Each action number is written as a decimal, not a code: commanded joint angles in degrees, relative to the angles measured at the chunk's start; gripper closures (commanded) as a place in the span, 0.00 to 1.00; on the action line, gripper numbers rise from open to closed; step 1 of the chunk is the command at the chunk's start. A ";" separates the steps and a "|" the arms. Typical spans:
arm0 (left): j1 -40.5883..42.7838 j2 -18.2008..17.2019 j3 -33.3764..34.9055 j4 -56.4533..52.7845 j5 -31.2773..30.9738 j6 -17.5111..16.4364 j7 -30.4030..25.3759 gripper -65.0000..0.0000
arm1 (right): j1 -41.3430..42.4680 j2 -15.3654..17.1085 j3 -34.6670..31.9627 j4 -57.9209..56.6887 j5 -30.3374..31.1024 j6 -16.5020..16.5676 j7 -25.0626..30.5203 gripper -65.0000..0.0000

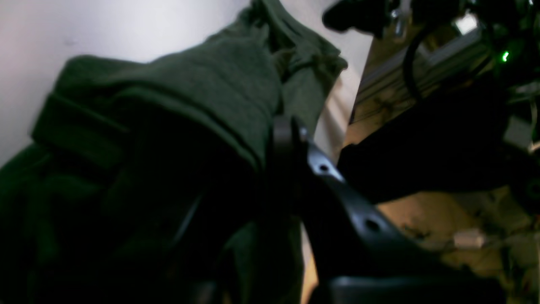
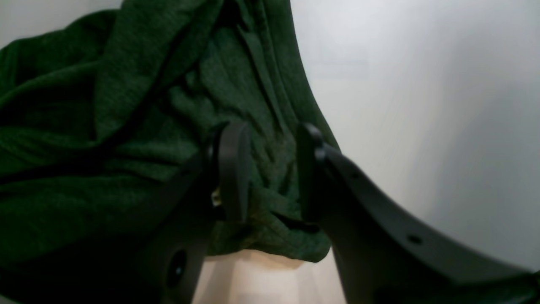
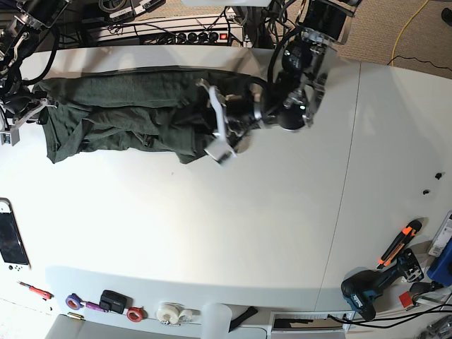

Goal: Layout the t-shirt on the table in an organized manner, then fold the t-shirt properly
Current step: 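Fold the strip end with the left gripper toward the right gripper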

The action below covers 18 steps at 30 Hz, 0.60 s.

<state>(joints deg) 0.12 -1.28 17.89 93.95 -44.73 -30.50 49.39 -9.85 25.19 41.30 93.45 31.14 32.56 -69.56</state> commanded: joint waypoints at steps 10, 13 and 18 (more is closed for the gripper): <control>-0.94 3.30 5.22 0.87 4.87 2.64 -4.55 1.00 | 0.46 1.27 0.50 0.94 0.33 -0.28 1.92 0.70; -0.94 4.57 5.25 0.76 6.01 2.64 -4.90 1.00 | 0.44 1.25 0.50 0.94 0.33 -0.28 1.90 0.70; -0.94 4.79 5.25 0.76 6.49 2.64 -5.14 1.00 | 0.46 1.01 0.50 0.94 0.33 -0.28 2.12 0.70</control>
<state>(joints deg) 0.10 2.68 22.92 93.80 -37.04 -27.20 45.98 -9.85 24.71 41.30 93.45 31.16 32.56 -68.69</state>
